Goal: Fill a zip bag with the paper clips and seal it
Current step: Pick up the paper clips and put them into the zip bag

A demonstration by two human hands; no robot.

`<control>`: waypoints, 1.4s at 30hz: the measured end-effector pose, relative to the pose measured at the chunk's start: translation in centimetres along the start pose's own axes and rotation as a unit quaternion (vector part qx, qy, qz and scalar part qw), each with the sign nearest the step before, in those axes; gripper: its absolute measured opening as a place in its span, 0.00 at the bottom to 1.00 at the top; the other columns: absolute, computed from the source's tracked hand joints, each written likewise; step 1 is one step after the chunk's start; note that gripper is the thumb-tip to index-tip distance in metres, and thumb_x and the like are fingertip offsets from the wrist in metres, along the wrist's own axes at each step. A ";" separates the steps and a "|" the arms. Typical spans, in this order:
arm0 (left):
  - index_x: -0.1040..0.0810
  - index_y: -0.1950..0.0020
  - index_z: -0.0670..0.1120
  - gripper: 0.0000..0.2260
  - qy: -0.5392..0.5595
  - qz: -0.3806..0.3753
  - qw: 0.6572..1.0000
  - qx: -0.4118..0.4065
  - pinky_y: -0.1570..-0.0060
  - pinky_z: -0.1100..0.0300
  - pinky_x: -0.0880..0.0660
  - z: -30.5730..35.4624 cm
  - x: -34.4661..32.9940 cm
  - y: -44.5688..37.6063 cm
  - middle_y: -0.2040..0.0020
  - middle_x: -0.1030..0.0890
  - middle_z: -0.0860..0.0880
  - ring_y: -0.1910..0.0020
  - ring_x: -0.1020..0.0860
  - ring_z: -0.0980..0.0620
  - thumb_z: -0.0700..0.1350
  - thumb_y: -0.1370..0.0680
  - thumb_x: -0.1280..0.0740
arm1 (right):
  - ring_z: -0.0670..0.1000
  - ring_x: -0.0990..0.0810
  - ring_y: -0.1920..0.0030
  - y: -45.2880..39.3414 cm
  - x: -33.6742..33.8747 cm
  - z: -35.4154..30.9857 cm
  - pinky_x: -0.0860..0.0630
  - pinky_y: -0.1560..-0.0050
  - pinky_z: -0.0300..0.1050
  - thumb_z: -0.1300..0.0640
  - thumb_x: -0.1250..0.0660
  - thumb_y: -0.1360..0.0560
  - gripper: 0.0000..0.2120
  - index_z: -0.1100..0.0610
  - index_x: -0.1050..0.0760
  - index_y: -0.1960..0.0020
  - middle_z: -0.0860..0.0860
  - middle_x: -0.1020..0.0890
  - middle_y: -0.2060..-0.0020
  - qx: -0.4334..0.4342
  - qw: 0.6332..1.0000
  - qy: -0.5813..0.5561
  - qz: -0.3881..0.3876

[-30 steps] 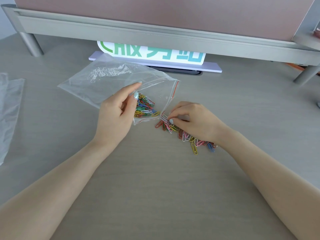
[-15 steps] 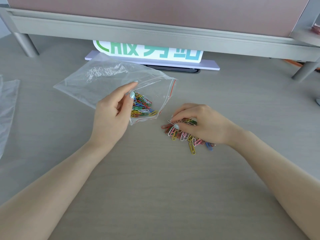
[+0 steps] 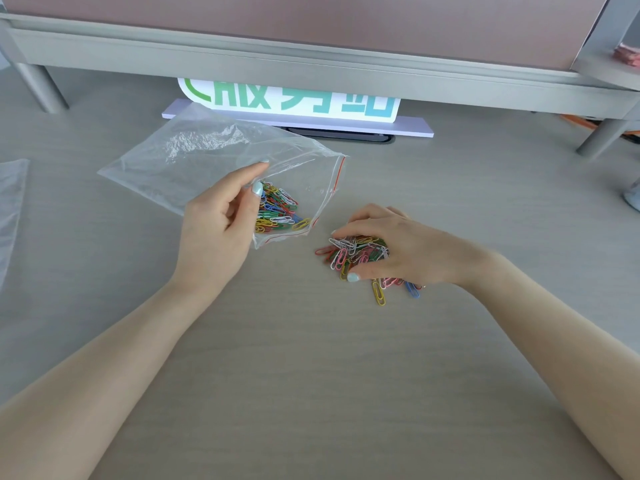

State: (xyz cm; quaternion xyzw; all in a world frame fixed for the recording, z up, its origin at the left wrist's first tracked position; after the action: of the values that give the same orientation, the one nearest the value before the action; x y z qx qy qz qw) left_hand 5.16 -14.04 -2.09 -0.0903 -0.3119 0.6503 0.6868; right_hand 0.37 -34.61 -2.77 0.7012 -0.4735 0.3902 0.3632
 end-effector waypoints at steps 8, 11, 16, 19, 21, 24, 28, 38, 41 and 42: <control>0.25 0.40 0.53 0.14 0.000 -0.002 1.000 -0.007 0.70 0.52 0.35 0.0 0.0 0.0 0.68 0.26 0.36 0.71 0.34 0.40 0.41 0.22 0.41 | 0.39 0.27 0.56 -0.5 0.4 0.1 0.32 0.54 0.27 0.57 0.31 0.28 0.09 0.50 0.21 0.48 0.47 0.26 0.53 0.033 0.997 -0.045 0.046; 0.25 0.40 0.54 0.13 -0.002 0.000 1.000 -0.008 0.70 0.52 0.35 0.0 0.0 0.0 0.68 0.26 0.35 0.70 0.33 0.39 0.41 0.22 0.41 | 0.36 0.27 0.60 -0.5 0.5 0.2 0.33 0.58 0.25 0.59 0.32 0.27 0.06 0.51 0.21 0.51 0.44 0.27 0.58 0.033 0.997 -0.038 0.056; 0.24 0.40 0.54 0.13 -0.006 -0.002 1.000 -0.006 0.70 0.53 0.34 -0.2 0.0 -0.1 0.69 0.27 0.36 0.71 0.34 0.39 0.42 0.22 0.41 | 0.37 0.26 0.62 -0.5 0.6 0.0 0.32 0.60 0.27 0.61 0.33 0.27 0.05 0.53 0.20 0.54 0.43 0.26 0.60 0.042 0.997 -0.021 0.062; 0.24 0.40 0.53 0.13 -0.006 0.001 1.000 -0.007 0.70 0.55 0.34 -0.4 0.0 0.0 0.70 0.25 0.44 0.71 0.33 0.41 0.42 0.21 0.41 | 0.38 0.26 0.62 -0.4 0.7 -0.1 0.33 0.60 0.27 0.61 0.33 0.27 0.06 0.53 0.20 0.55 0.45 0.25 0.60 0.052 0.996 -0.008 0.067; 0.24 0.40 0.54 0.13 -0.006 0.001 1.000 -0.009 0.70 0.54 0.33 -0.4 0.0 -0.1 0.70 0.25 0.44 0.71 0.33 0.40 0.42 0.21 0.41 | 0.41 0.26 0.63 -0.3 0.8 -0.3 0.32 0.61 0.28 0.62 0.33 0.28 0.06 0.53 0.19 0.55 0.47 0.23 0.61 0.058 0.996 0.000 0.072; 0.24 0.40 0.54 0.13 -0.005 -0.002 1.000 -0.009 0.70 0.51 0.32 -0.4 0.0 -0.1 0.70 0.28 0.37 0.71 0.33 0.37 0.42 0.21 0.41 | 0.45 0.25 0.64 -0.2 0.8 -0.5 0.30 0.61 0.32 0.64 0.33 0.29 0.07 0.54 0.19 0.56 0.50 0.21 0.61 0.058 0.994 -0.002 0.090; 0.25 0.40 0.56 0.14 0.000 -0.003 1.000 -0.007 0.70 0.49 0.32 -0.3 0.0 -0.1 0.69 0.28 0.36 0.70 0.33 0.36 0.42 0.21 0.41 | 0.46 0.25 0.62 -0.2 0.9 -0.4 0.30 0.61 0.32 0.65 0.32 0.30 0.08 0.55 0.18 0.58 0.51 0.20 0.62 0.040 0.992 -0.037 0.110; 0.25 0.40 0.55 0.13 0.003 -0.001 1.000 -0.017 0.69 0.52 0.33 -0.2 -0.1 -0.2 0.68 0.29 0.38 0.69 0.33 0.39 0.41 0.21 0.40 | 0.40 0.22 0.69 -0.1 1.5 1.0 0.27 0.65 0.31 0.61 0.30 0.31 0.05 0.52 0.18 0.61 0.47 0.16 0.65 -0.056 0.972 -0.162 0.164; 0.25 0.39 0.53 0.13 -0.001 -0.001 1.000 -0.019 0.68 0.53 0.33 -0.1 -0.1 -0.2 0.68 0.28 0.38 0.69 0.33 0.39 0.41 0.21 0.40 | 0.40 0.25 0.74 -0.1 1.5 1.3 0.29 0.69 0.34 0.61 0.30 0.30 0.05 0.52 0.17 0.60 0.47 0.17 0.69 -0.071 0.966 -0.197 0.155; 0.25 0.39 0.53 0.13 -0.002 -0.001 1.000 -0.021 0.68 0.53 0.33 0.0 0.0 -0.2 0.67 0.28 0.38 0.69 0.33 0.40 0.41 0.21 0.40 | 0.43 0.26 0.73 -0.2 1.5 1.4 0.29 0.69 0.38 0.61 0.30 0.30 0.06 0.51 0.17 0.60 0.49 0.17 0.69 -0.072 0.964 -0.207 0.153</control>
State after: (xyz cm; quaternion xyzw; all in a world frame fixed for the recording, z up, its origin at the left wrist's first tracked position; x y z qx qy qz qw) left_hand 5.36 -14.08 -2.02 -0.1028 -0.3271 0.6432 0.6846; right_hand 1.23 -36.33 -2.07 0.6574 -0.6672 0.2523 0.2428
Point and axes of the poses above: each hand's wrist, its own y-axis away from the middle knuckle, its own x-axis out of the back of the hand, z = x × y, the point moved 5 cm from there along -y, towards the middle knuckle
